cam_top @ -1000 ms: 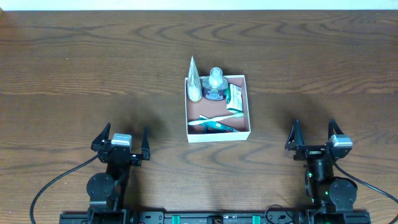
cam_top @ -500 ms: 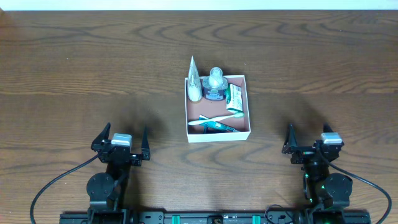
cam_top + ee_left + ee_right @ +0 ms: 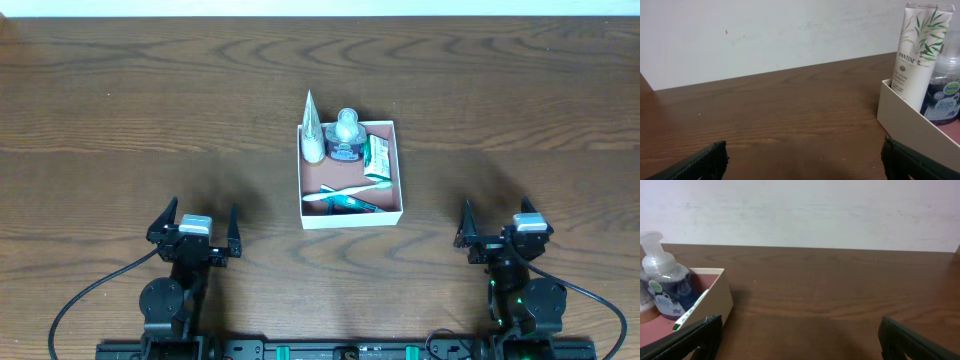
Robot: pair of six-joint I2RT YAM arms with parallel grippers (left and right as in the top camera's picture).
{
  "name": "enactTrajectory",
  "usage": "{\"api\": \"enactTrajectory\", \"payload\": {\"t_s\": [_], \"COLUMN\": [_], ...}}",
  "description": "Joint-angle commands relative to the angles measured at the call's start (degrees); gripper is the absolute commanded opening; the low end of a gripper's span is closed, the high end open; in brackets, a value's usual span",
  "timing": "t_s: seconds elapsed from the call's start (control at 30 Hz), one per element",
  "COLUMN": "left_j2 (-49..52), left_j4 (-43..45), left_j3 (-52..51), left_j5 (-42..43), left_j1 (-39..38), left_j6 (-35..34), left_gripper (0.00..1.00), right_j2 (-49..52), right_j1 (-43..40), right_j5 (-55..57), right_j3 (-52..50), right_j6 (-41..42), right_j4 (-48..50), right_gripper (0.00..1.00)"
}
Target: Pack container
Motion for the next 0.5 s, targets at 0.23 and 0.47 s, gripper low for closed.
{"api": "enactTrajectory", "payload": {"t_s": [0.23,0.47], "left_j2": [-0.3,-0.3], "left_j4": [-2.1,-2.1], "left_j3": [-0.9,-0.9], "left_j5": [0.8,0.8], "left_j1": [0.3,0.3], "left_j6": [-0.3,-0.3], "left_gripper": [0.98,0.98], "right_j2": [-0.4,-0.4], "right_j1": [0.5,0.5], "right_j5": [0.2,0.2], "right_j3": [-0.1,-0.1], "right_j6": [-1.4,-1.4], "right_j4": [-0.2,-0.2], "right_gripper": [0.99,0.99]}}
